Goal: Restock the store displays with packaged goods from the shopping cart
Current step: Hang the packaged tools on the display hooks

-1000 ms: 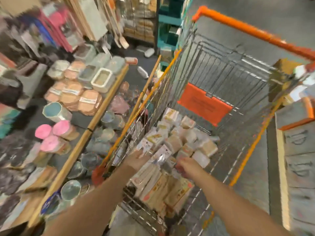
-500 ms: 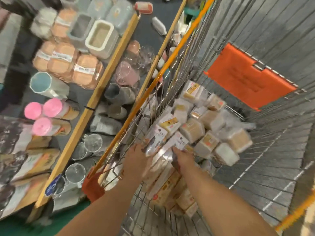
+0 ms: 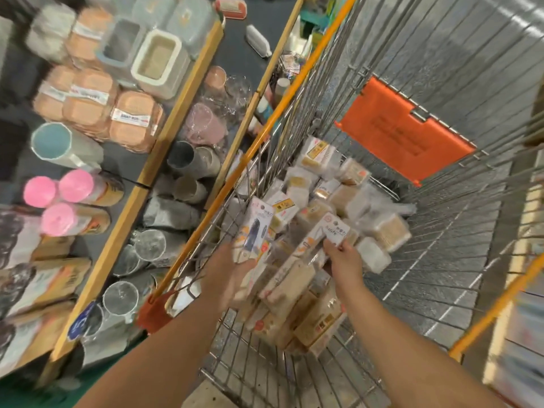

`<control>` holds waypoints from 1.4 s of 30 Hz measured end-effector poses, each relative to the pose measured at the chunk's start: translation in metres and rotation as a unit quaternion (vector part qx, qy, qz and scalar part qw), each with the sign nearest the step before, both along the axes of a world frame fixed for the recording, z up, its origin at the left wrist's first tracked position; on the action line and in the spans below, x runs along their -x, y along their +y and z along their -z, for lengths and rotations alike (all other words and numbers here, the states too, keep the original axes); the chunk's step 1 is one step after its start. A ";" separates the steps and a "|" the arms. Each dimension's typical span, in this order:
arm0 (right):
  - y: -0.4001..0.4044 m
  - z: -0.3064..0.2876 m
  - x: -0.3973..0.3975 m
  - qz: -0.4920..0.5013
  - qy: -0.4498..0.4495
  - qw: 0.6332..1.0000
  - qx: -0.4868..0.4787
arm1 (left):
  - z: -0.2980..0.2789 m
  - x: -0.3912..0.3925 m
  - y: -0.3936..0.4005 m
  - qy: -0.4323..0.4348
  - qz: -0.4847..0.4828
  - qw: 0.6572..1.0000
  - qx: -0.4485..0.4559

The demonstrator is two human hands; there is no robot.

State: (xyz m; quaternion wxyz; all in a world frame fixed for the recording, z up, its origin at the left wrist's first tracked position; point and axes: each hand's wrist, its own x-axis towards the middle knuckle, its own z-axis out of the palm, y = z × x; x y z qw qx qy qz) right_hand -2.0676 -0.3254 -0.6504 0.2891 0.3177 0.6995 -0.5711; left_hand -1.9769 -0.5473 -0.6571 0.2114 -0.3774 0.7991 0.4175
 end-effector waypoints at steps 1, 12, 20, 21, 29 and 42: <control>0.003 -0.004 0.004 0.005 0.001 1.000 0.010 | -0.002 0.002 0.001 0.011 -0.011 1.000 -0.022; -0.010 -0.021 -0.019 0.103 -0.138 0.978 0.116 | -0.044 0.006 0.049 0.048 0.107 0.975 -0.191; -0.006 -0.013 -0.029 0.136 -0.166 0.970 0.113 | -0.034 0.005 0.069 -0.003 0.148 0.957 -0.251; -0.005 -0.008 -0.029 0.145 -0.167 0.969 0.109 | -0.035 0.005 0.071 -0.016 0.157 0.953 -0.258; 0.016 -0.006 -0.042 0.098 -0.193 0.963 0.160 | -0.024 0.008 0.041 -0.005 0.160 0.970 -0.183; 0.018 0.013 -0.049 0.121 -0.197 0.963 0.138 | 0.018 -0.011 0.001 -0.106 -0.032 0.993 -0.030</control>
